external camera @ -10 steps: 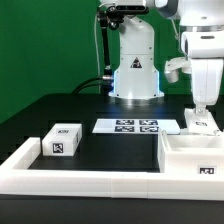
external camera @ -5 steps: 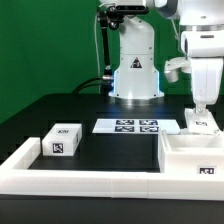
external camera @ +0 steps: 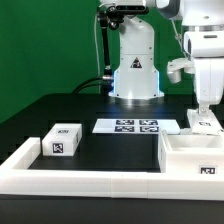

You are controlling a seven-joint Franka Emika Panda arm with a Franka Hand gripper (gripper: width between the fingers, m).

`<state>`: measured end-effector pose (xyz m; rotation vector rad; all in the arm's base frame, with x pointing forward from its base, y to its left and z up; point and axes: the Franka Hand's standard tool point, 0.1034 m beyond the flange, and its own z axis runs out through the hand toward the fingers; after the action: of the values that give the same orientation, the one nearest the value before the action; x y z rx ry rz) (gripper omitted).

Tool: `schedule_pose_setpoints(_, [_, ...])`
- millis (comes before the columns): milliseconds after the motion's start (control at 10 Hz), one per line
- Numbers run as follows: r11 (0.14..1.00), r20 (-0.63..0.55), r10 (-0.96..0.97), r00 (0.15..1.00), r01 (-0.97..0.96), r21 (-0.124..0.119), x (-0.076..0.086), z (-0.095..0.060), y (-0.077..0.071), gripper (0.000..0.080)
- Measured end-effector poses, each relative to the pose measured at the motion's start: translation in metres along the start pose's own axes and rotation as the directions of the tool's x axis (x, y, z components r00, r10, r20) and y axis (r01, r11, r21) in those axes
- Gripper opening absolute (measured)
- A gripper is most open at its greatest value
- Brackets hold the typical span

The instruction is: Assemble cabinet

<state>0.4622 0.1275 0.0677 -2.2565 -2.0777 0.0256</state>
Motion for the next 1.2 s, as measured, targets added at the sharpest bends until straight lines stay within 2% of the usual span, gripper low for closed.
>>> schedule_pose_setpoints(100, [1.0, -0.002, -0.003, 1.0, 0.003, 0.002, 0.0, 0.001, 0.001, 0.0061])
schedule_pose_setpoints(300, [1.0, -0.01, 0.001, 1.0, -0.001, -0.004, 0.003, 0.0, 0.016, 0.0061])
schedule_pose_setpoints(400, [1.0, -0.011, 0.008, 1.0, -0.008, 0.002, 0.003, 0.0, 0.024, 0.0061])
schedule_pose_setpoints(500, [1.0, -0.014, 0.015, 1.0, -0.015, 0.006, 0.002, 0.0, 0.037, 0.0061])
schedule_pose_setpoints(600, [1.0, -0.023, 0.01, 1.0, -0.01, 0.002, 0.001, -0.001, 0.053, 0.0061])
schedule_pose_setpoints(700, [1.0, -0.03, -0.003, 1.0, 0.003, -0.008, -0.001, -0.001, 0.062, 0.0061])
schedule_pose_setpoints(1200, [1.0, -0.031, 0.0, 1.0, -0.001, -0.008, -0.001, -0.001, 0.061, 0.0061])
